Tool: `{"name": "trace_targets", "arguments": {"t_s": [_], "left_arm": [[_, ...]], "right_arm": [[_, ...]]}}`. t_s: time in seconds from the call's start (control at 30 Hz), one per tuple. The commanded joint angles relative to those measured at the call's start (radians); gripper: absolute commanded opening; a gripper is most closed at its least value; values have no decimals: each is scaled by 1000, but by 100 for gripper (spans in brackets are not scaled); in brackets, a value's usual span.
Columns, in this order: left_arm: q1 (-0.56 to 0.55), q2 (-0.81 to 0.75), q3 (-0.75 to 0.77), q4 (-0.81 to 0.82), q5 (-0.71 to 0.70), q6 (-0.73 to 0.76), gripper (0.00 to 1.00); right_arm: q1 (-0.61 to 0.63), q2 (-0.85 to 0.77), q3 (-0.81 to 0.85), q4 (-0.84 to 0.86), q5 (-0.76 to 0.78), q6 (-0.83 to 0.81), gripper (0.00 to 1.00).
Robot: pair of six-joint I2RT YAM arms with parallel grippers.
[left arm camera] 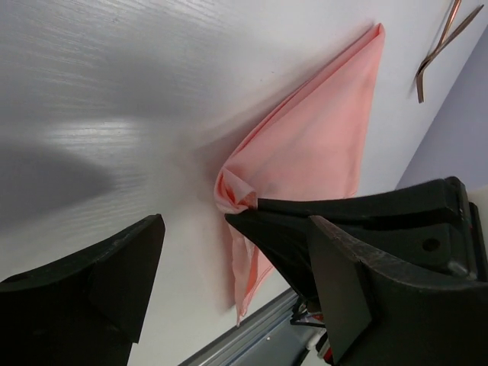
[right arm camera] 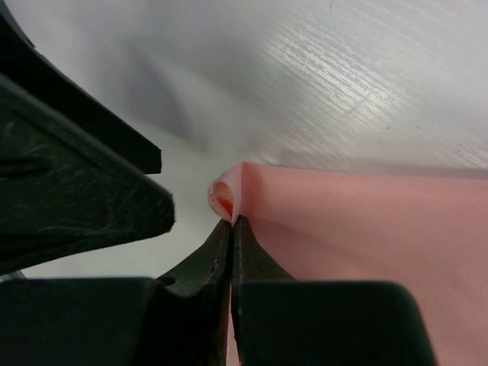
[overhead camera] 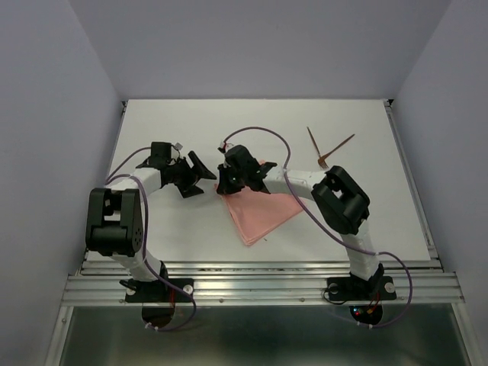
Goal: Fold the napkin into a case and place the utensils inside
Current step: Pass from the right arm to the left
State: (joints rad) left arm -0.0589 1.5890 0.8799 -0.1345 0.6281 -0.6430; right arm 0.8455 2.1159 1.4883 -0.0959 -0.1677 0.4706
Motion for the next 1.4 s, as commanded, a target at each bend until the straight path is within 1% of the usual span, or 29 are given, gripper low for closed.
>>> {"name": "trace_targets", "arguments": {"t_s": [0.0, 0.2, 0.57, 0.73, 0.9, 1.0, 1.1, 1.17, 1.2, 1.27, 1.3, 1.33, 1.37], "left_arm": [[-9, 61, 19, 50, 44, -33, 86], [-18, 120, 28, 72, 64, -40, 85], [-27, 149, 34, 110, 99, -64, 84], [-48, 177, 36, 119, 99, -72, 78], [-74, 209, 39, 148, 93, -98, 75], [-84, 216, 34, 162, 88, -113, 70], [-85, 220, 30, 168, 84, -122, 62], [-85, 220, 28, 170, 76, -124, 55], [-85, 218, 28, 170, 74, -126, 46], [-85, 216, 30, 171, 71, -126, 33], [-85, 218, 31, 171, 70, -126, 17], [-85, 216, 31, 171, 73, -123, 8], [-85, 216, 33, 168, 74, -121, 0]], "right_arm": [[7, -79, -14, 65, -27, -20, 1], [7, -94, -23, 73, -39, -18, 1], [7, -80, -48, 82, -67, -9, 1], [7, -79, -62, 79, -72, -15, 1], [7, -71, -63, 81, -79, -15, 1], [7, -71, -65, 81, -81, -15, 1], [7, -71, -63, 81, -82, -20, 1], [7, -71, -62, 79, -84, -23, 1], [7, -71, -63, 79, -84, -23, 1], [7, -73, -63, 74, -79, -21, 1], [7, -74, -54, 67, -76, -20, 2], [7, -77, -45, 52, -69, -21, 24], [7, -82, -37, 38, -59, -23, 37]]}}
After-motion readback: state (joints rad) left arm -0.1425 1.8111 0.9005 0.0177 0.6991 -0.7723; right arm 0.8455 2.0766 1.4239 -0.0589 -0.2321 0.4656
